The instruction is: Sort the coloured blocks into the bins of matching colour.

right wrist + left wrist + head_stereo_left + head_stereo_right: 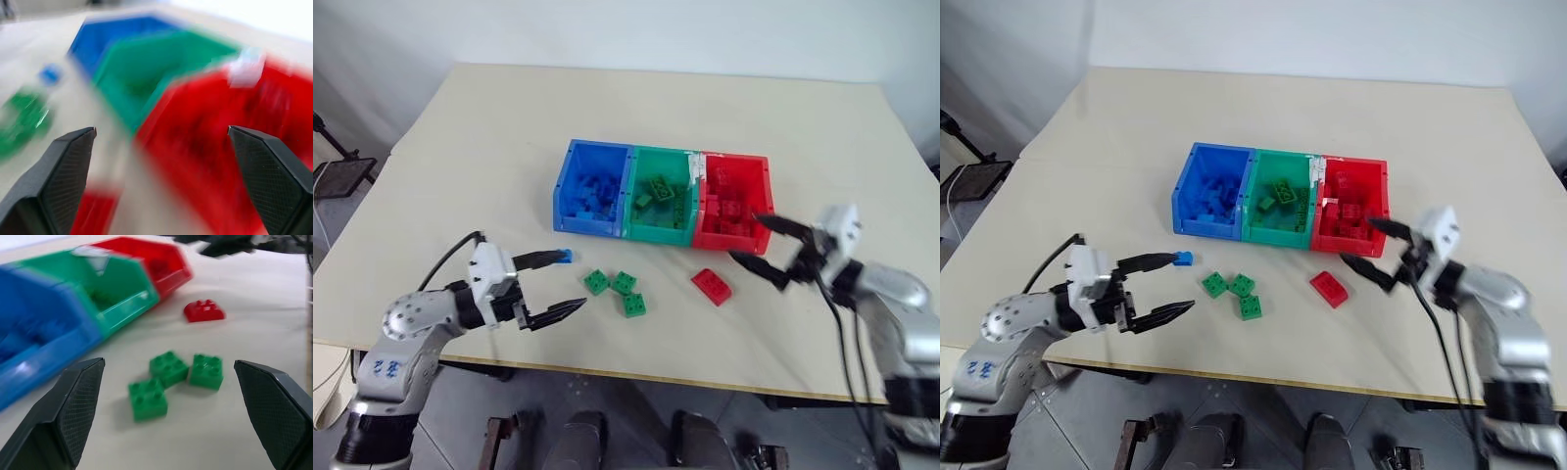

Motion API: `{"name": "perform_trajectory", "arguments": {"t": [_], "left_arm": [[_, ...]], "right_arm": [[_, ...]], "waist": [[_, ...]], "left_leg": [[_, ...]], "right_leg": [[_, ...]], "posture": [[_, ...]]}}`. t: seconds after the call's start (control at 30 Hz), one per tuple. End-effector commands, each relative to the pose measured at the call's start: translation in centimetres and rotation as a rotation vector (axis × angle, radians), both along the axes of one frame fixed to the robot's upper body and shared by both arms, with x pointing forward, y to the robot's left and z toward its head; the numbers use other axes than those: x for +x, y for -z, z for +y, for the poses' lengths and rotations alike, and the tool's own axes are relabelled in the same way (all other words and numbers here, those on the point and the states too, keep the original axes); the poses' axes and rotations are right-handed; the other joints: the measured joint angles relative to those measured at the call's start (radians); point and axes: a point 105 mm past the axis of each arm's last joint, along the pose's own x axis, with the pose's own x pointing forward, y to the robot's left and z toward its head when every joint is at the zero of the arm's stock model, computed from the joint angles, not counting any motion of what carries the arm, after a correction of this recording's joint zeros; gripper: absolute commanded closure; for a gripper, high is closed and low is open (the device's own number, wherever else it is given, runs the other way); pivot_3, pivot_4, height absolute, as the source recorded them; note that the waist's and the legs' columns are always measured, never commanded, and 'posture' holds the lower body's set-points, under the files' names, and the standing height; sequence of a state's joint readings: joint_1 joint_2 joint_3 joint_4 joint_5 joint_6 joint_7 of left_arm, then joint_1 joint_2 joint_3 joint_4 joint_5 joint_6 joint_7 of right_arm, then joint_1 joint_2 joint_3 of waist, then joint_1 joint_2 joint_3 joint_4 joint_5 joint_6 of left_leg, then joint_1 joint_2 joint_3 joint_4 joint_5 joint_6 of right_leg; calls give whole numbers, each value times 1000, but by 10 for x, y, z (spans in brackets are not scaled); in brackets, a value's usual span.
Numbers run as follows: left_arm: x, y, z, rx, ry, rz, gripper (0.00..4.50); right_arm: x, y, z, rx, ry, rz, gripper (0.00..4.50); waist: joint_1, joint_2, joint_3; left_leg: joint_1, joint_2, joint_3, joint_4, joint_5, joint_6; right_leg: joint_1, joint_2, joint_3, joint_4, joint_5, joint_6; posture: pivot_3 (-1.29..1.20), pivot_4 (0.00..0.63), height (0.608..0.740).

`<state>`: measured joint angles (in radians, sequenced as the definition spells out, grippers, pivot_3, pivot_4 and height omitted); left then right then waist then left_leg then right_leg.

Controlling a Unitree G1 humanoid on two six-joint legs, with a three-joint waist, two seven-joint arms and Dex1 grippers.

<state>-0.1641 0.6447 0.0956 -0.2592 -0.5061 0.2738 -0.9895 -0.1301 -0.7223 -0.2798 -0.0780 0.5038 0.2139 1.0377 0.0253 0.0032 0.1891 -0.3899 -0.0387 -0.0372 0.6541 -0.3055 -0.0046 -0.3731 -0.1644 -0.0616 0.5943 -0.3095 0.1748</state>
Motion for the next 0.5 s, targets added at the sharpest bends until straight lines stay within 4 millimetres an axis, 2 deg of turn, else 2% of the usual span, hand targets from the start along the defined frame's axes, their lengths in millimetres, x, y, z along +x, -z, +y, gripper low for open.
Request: {"name": "perform_trajectory", "arguments": {"t": [0.03, 0.13, 0.27, 0.37, 0.5], "left_arm": [[0, 7, -19, 34, 119, 26, 0], [7, 6, -32, 42, 174, 8, 0], [15, 3, -37, 40, 199, -24, 0], [17, 4, -34, 48, 194, -55, 0], [13, 2, -16, 19, 158, -42, 0]], "right_arm": [[-26, 2, -23, -111, 29, -49, 13], [-38, 12, -41, -158, 86, -16, 13], [-39, 12, -39, -152, 83, -16, 13], [-31, 11, -14, -108, 60, -13, 13], [-23, 15, 32, -71, -19, 76, 13]], "waist": [[-7, 0, 0], [-14, 0, 0], [-28, 0, 0], [-28, 0, 0], [-25, 0, 0]], "left_leg": [[1, 1, 3, 0, 0, 0], [3, 2, 6, 0, 0, 0], [5, 3, 8, 4, 1, 0], [5, 3, 9, 5, 1, 0], [4, 4, 8, 7, 1, 0]], "right_leg": [[0, 0, 1, 0, 0, 0], [0, 0, 2, 1, 0, 0], [0, 0, 5, 6, 0, 1], [-1, 1, 6, 8, 0, 1], [-2, 1, 7, 9, 1, 0]], "posture": [[0, 150, 740], [0, 150, 740], [0, 150, 740], [0, 150, 740], [0, 150, 740]]}}
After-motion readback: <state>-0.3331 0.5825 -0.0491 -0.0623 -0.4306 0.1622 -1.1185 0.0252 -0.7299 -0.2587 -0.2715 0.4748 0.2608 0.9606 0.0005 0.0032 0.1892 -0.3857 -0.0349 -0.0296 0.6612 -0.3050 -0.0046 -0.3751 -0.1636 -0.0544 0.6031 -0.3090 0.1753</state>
